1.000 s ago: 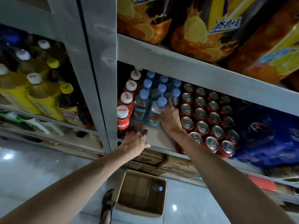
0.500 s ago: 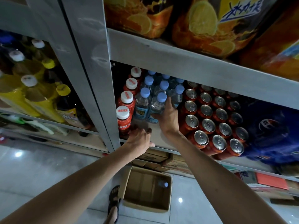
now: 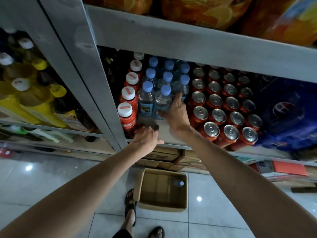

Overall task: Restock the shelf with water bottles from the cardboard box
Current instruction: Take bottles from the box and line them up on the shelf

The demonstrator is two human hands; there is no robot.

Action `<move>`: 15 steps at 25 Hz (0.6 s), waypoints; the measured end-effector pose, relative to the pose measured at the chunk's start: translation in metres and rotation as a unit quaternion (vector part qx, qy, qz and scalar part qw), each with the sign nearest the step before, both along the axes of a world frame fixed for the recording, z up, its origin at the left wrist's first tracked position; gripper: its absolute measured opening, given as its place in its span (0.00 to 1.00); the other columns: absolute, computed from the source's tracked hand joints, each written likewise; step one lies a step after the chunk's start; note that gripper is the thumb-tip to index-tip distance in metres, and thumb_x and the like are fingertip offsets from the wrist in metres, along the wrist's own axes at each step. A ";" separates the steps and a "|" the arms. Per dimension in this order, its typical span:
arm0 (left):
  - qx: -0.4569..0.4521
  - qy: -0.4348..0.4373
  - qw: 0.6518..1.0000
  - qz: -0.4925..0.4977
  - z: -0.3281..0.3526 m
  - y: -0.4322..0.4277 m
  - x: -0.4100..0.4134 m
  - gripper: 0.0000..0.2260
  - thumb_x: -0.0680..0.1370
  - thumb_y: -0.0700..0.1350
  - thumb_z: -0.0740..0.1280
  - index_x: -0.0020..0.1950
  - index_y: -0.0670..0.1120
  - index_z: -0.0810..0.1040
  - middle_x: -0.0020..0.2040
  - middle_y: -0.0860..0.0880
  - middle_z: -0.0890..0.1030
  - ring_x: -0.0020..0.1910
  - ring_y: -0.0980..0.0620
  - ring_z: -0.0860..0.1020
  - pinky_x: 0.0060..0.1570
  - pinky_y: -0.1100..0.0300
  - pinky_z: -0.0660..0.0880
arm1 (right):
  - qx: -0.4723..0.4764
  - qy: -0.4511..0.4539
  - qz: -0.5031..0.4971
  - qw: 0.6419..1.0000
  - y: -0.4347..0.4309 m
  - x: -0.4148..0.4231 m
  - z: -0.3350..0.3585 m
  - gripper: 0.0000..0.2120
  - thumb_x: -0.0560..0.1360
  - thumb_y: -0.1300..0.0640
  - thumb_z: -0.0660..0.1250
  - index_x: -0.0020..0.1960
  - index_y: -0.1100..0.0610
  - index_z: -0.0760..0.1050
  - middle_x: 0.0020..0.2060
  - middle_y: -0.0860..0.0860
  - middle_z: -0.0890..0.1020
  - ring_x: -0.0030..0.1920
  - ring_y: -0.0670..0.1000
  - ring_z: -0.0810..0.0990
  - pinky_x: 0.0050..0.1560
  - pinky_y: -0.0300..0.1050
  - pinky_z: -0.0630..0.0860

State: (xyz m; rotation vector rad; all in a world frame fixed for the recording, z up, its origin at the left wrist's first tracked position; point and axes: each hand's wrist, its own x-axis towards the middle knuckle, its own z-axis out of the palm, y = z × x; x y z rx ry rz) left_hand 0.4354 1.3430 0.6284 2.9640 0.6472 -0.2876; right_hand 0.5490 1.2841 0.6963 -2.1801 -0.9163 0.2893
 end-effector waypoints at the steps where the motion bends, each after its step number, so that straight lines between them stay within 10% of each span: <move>1: 0.003 0.003 1.000 0.000 0.000 -0.001 -0.002 0.29 0.77 0.62 0.60 0.67 0.41 0.70 0.55 0.40 0.81 0.51 0.44 0.81 0.51 0.52 0.79 | -0.006 0.017 -0.002 1.000 -0.007 -0.005 0.007 0.35 0.67 0.61 0.77 0.66 0.62 0.61 0.59 0.56 0.79 0.58 0.55 0.79 0.49 0.28 0.68; 6: -0.003 0.000 0.998 0.059 0.005 -0.022 -0.023 0.27 0.79 0.56 0.61 0.73 0.44 0.63 0.64 0.40 0.74 0.61 0.42 0.75 0.59 0.49 0.74 | -0.010 0.047 0.007 0.999 -0.095 -0.032 0.020 0.12 0.70 0.64 0.70 0.53 0.58 0.75 0.44 0.49 0.81 0.44 0.46 0.80 0.39 0.28 0.72; 11: -0.017 -0.122 0.985 -0.118 0.022 -0.081 -0.054 0.19 0.77 0.44 0.64 0.68 0.43 0.70 0.63 0.45 0.75 0.62 0.44 0.74 0.61 0.51 0.72 | -0.137 0.138 0.033 0.980 -0.222 -0.054 -0.025 0.09 0.70 0.64 0.71 0.45 0.51 0.76 0.38 0.42 0.79 0.38 0.39 0.78 0.36 0.26 0.69; 15: -0.180 0.073 0.973 -0.123 -0.006 -0.128 -0.047 0.18 0.78 0.49 0.65 0.67 0.48 0.70 0.60 0.47 0.79 0.55 0.47 0.78 0.52 0.53 0.76 | -0.179 0.205 -0.041 0.961 -0.289 -0.056 -0.083 0.07 0.71 0.64 0.70 0.43 0.53 0.77 0.39 0.50 0.81 0.35 0.46 0.79 0.30 0.26 0.70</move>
